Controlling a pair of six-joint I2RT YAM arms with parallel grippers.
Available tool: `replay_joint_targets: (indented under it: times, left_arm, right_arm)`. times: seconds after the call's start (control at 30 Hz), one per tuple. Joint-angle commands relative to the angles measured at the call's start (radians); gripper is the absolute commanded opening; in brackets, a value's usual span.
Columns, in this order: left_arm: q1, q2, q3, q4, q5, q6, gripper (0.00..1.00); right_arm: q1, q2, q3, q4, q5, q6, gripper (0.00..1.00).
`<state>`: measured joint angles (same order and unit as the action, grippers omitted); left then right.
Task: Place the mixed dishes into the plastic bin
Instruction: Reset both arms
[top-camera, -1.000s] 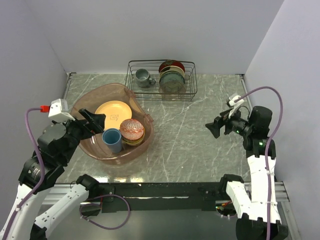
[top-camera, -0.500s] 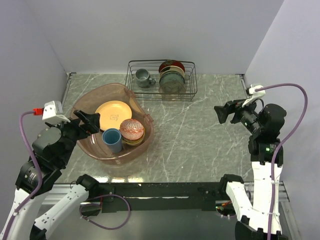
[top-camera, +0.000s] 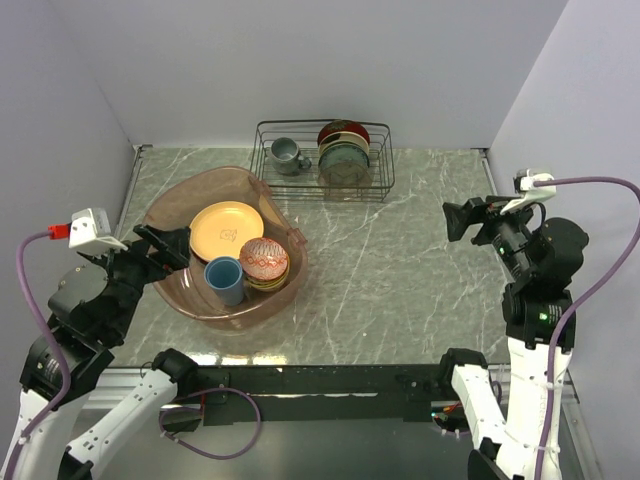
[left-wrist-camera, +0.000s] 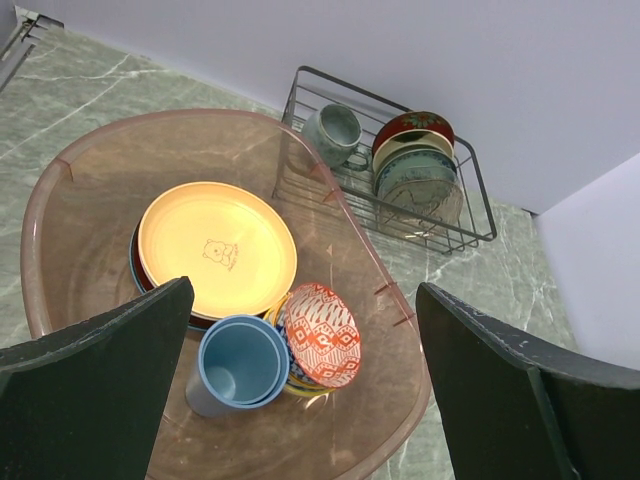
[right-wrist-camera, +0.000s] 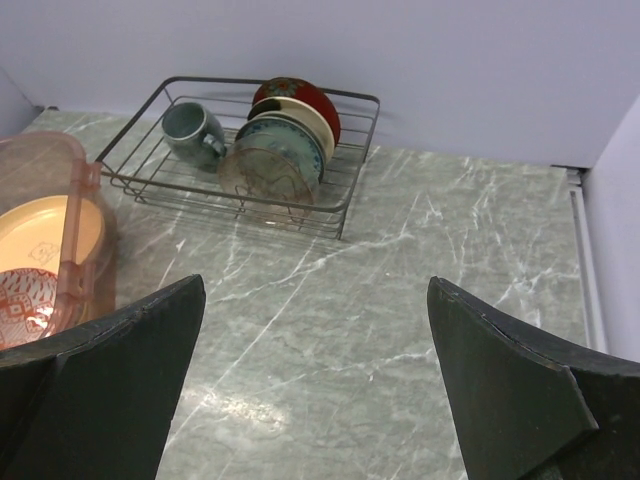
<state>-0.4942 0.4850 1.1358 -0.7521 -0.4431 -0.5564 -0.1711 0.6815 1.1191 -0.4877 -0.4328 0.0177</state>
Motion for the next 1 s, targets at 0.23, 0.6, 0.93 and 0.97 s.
replay_joint_targets:
  times: [0.23,0.6,0.93,0.97]
  left_arm:
    - [0.003,-0.040,0.053,-0.016,-0.040,0.023,0.99]
    - [0.003,-0.045,0.061,-0.023,-0.036,0.018,0.99]
    - [0.003,-0.052,0.064,-0.029,-0.036,0.013,0.99]
    - [0.003,-0.052,0.064,-0.030,-0.036,0.015,0.99]
  right_arm:
    - [-0.005,-0.023,0.061,0.015,0.138,0.027,1.00]
    - [-0.005,-0.057,0.045,0.024,0.184,0.037,1.00]
    - [-0.005,-0.065,0.039,0.029,0.206,0.034,1.00]
    - [-0.005,-0.068,0.036,0.031,0.206,0.033,1.00]
